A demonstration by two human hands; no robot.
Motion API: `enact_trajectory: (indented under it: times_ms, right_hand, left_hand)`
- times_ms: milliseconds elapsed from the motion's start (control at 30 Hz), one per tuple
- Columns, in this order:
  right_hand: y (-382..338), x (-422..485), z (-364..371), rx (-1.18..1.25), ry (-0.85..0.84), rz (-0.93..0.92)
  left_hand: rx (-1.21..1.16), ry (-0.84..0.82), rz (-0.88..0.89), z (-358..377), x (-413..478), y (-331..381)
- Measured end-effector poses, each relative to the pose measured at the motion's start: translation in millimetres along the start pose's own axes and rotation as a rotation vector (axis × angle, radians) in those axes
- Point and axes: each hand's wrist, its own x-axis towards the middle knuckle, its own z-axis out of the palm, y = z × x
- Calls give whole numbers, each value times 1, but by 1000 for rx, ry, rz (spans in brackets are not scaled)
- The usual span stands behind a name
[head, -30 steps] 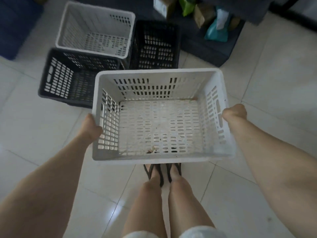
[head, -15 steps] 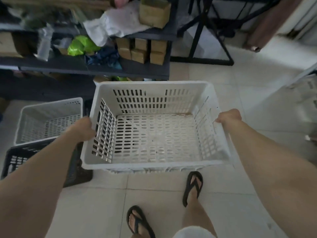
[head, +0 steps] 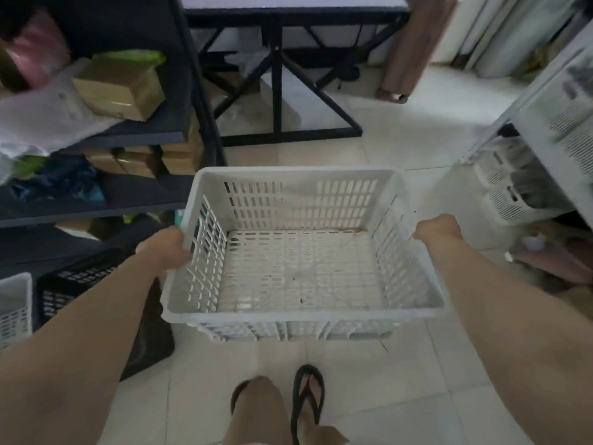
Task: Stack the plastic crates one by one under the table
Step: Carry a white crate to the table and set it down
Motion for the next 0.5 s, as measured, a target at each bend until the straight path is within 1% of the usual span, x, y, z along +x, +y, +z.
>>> enact_trajectory:
  times_ms: [67, 167, 300, 400, 500]
  right_hand:
    - [-13, 36, -10, -27, 21, 16]
    - [-40, 86, -14, -42, 32, 26]
    - [-86, 154, -1, -7, 23, 61]
    - [-124, 210, 13, -3, 24, 126]
    - [-167, 256, 23, 32, 10, 132]
  left_hand:
    - [-8, -4, 18, -16, 33, 31]
    - [-84, -26, 29, -37, 83, 67]
    - [-169, -97, 33, -67, 150, 98]
    - [-195, -104, 41, -92, 204, 120]
    - [-285, -116, 22, -117, 247, 138]
